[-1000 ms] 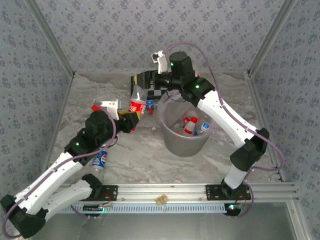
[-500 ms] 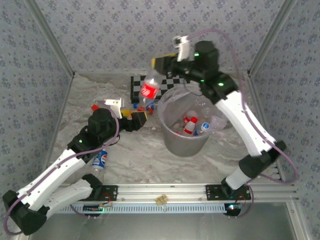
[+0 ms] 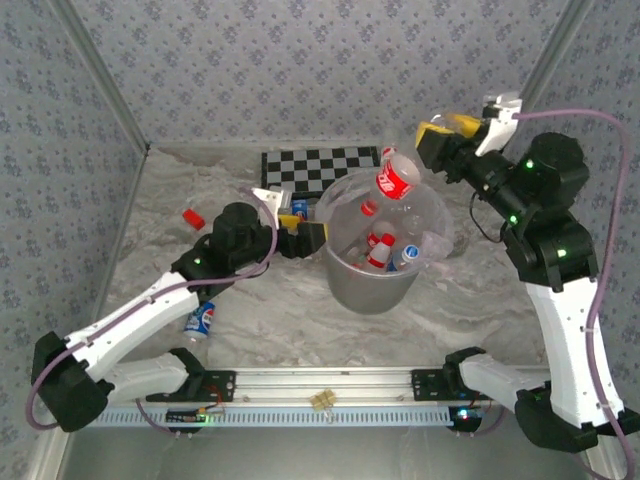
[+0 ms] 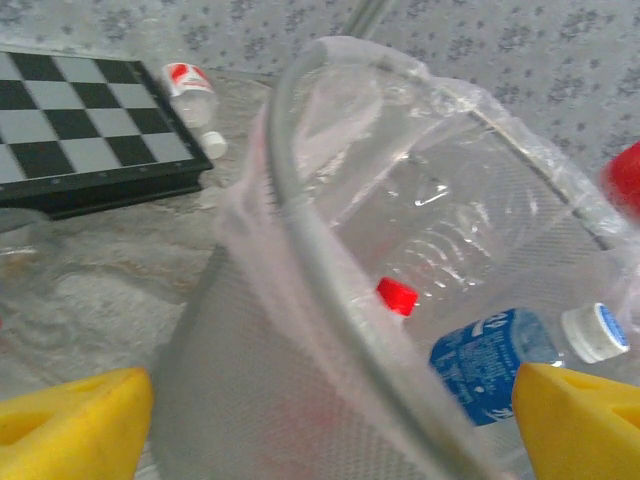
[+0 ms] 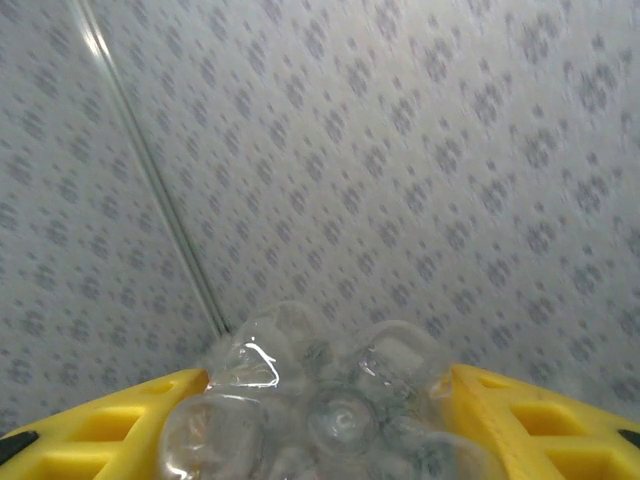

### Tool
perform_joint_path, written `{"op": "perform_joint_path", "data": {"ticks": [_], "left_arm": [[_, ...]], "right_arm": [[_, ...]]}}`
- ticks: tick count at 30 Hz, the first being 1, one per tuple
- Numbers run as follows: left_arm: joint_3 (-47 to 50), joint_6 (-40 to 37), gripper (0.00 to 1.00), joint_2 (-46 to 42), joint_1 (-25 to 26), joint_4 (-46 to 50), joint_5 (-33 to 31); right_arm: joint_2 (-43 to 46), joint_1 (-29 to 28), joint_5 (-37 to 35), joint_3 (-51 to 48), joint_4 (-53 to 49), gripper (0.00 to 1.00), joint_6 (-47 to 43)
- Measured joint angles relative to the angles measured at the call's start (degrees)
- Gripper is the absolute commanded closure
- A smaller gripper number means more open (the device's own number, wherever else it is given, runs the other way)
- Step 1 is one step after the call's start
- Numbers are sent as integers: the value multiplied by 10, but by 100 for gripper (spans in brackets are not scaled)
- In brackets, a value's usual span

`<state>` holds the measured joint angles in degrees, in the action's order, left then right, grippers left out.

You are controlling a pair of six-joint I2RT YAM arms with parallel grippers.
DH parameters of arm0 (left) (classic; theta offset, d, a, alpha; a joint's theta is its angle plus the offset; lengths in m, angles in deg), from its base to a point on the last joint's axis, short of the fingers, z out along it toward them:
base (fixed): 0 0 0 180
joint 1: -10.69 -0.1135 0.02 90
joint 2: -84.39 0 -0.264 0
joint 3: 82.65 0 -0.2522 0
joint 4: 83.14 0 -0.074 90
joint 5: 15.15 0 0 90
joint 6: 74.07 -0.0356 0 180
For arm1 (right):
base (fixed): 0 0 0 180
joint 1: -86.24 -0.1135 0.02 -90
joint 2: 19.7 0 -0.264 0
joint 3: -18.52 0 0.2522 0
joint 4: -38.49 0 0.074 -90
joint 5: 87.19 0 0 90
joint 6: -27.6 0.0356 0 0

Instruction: Put the plastic bottles in the bin

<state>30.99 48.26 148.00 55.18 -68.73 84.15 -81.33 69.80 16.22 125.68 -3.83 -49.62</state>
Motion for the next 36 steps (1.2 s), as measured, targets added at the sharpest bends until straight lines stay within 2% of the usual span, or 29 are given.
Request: {"op": "perform_joint_path", "data": {"ticks": [10,16,19,23,29,30,34,36], "left_arm": [[-35,-21,14,65,18,-4,5],[-39,-18,20,74,24,-16,6],[-39,-18,22,74,25,-18,5],[-39,-17,23,74,26,-18,4],[-39,-16,25,74,26,-18,3],[-39,-16,25,74,26,-18,3],[-39,-16,25,74,26,-19,3],[-39,-16,25,74,26,-19,3]], "right_arm": [[5,-20,-1,-150,-72,78,-2],[37,-49,2,-227,-62,82,1],[49,-63,3,-279,-18,81,1],[50,-79,3,-333,21,66,3],[50,-83,7,-341,14,21,-3],[50,-83,9,-332,-2,16,-8],[50,-73,12,-259,-60,13,-32],[50,-61,14,-212,-75,16,-43]]}}
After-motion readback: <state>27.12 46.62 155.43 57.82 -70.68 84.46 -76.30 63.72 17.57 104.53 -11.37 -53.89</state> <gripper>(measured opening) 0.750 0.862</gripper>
